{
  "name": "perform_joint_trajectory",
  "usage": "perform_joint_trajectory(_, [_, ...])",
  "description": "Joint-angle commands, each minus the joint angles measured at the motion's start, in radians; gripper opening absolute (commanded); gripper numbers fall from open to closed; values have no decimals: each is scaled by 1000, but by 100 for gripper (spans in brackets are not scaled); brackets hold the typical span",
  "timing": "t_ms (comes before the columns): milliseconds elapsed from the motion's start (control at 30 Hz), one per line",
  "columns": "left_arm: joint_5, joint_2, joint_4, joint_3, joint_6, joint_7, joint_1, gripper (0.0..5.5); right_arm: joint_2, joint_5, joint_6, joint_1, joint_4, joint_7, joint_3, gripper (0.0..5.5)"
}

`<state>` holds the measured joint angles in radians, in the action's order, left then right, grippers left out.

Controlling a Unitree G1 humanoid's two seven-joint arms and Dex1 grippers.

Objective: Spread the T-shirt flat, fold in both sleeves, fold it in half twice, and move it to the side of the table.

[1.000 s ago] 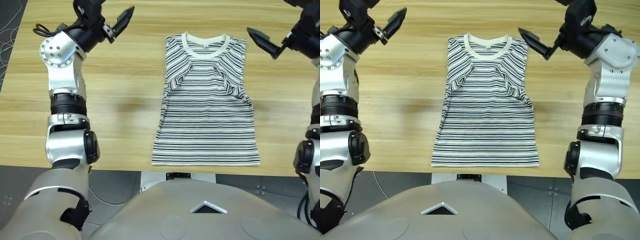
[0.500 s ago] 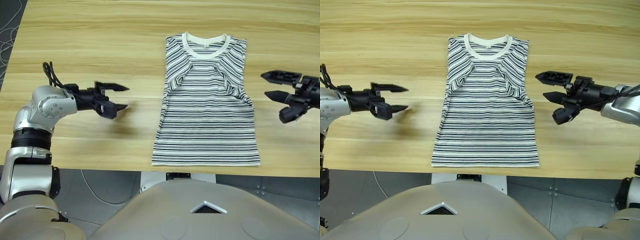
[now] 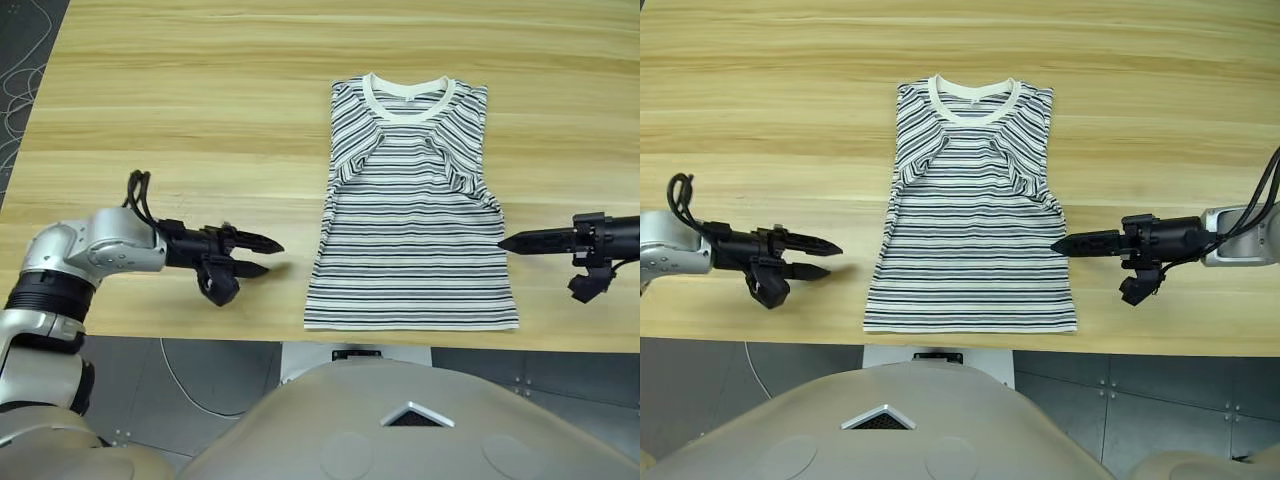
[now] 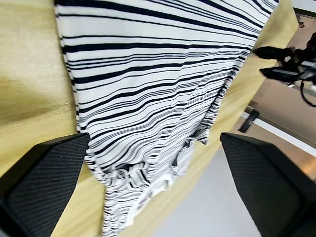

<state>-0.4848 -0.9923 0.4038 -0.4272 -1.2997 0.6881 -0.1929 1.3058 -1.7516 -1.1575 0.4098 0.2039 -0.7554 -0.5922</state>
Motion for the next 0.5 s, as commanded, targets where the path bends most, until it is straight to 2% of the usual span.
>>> perform_joint_trajectory(33, [54, -83, -78, -15, 81, 47, 60, 314, 12, 26, -25, 36, -32, 59, -51, 487])
perform_joint_trajectory(167, [142, -135, -181, -13, 153, 84, 99, 314, 23, 45, -61, 29, -50, 103, -108, 487])
perform_joint_trajectory(367, [166, -89, -193, -45, 179, 118, 76, 314, 16, 155, -134, 8, -17, 198, -120, 487])
perform_joint_trajectory(500, [211, -96, -243, -52, 203, 129, 108, 314, 39, 188, -165, -5, 10, 225, -121, 487])
